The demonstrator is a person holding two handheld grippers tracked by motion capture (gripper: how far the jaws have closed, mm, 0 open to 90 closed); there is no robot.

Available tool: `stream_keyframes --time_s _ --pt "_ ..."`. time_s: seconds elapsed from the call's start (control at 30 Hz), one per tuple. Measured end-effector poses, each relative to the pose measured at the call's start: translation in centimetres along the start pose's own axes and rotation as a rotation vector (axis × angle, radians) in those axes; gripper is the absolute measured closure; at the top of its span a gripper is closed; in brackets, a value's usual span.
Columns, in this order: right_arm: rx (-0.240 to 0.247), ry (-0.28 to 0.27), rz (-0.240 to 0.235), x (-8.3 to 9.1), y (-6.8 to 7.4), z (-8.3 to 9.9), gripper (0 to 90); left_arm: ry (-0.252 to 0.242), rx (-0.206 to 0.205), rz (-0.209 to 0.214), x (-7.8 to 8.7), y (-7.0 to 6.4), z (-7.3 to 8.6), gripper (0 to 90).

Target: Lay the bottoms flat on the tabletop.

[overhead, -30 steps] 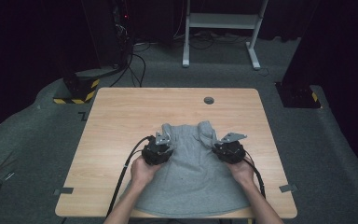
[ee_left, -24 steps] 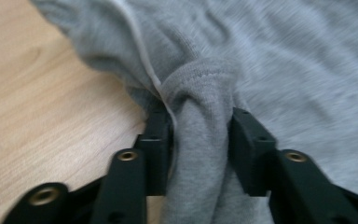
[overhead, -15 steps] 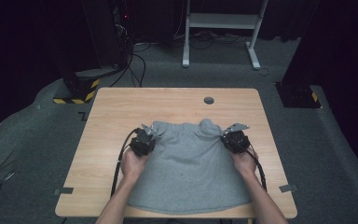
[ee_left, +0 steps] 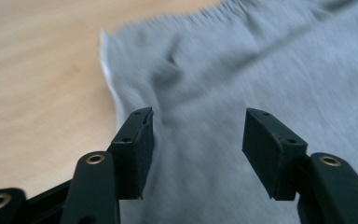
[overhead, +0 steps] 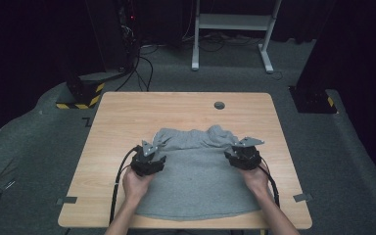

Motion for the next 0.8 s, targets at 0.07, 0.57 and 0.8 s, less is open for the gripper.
stream_keyframes --time_s 0.07,0.57,0.8 --pt "0.033 0.037 -0.005 -0.7 0.6 0.9 58.3 0.026 0.025 0.001 -0.7 0.5 0.6 43.1" --pt "-0.056 0.082 0.022 -4.0 -1.3 -0.2 53.4 0.007 0.038 -0.037 -2.2 2.4 -2.5 41.0" --pt "-0.005 -0.005 -0.091 0.1 1.9 0.3 52.8 -0.042 -0.014 0.093 1.6 -1.8 -1.2 37.9"
Point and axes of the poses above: each handheld gripper's, and its own axes: x roughly backward along the jaws, z roughly out of its underside, y roughly to its left, the point moved 8 cm from there along -x, roughly forward along the jaws, and after that the axes turned 7 degrees about z, right-handed, at the moved point
